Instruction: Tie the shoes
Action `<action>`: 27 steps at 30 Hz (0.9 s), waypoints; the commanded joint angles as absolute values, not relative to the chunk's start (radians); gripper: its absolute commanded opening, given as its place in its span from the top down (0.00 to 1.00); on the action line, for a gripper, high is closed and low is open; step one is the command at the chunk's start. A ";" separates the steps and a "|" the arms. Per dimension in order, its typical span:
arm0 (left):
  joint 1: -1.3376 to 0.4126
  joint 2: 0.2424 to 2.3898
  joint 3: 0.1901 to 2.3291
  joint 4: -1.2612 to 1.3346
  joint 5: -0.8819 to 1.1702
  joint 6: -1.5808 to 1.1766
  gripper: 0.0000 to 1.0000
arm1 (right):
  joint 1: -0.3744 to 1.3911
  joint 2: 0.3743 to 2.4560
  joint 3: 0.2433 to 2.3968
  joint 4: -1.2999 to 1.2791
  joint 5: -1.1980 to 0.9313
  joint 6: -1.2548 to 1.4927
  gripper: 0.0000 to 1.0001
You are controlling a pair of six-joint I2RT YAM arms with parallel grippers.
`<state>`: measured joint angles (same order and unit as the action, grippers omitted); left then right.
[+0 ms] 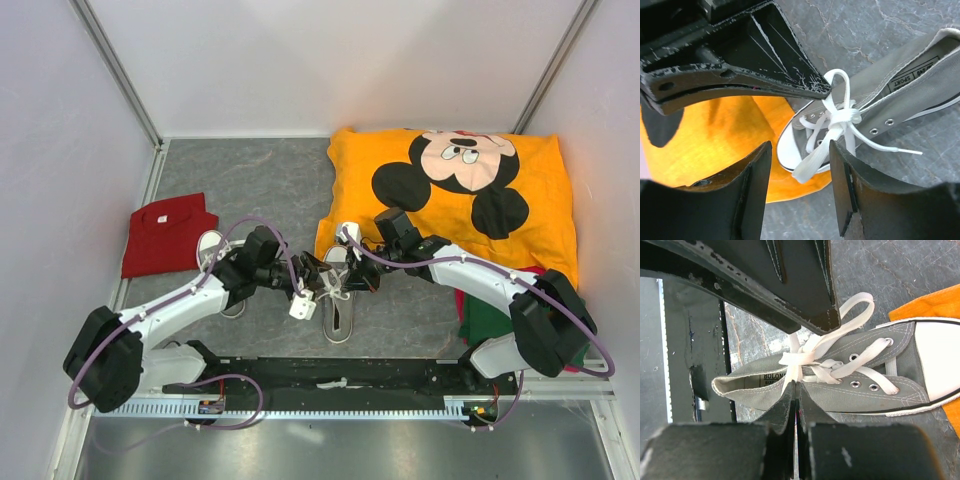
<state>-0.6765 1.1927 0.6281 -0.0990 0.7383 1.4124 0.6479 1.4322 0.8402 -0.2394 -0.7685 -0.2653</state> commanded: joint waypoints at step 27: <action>-0.696 1.308 0.678 -0.341 0.807 1.648 0.94 | 0.614 1.258 0.672 -0.017 -0.563 0.116 1.00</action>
<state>-0.6918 1.3228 0.6788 -0.3035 0.7589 1.5993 0.6285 1.3148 0.7139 -0.1295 -0.6434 -0.0612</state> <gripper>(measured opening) 0.071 0.007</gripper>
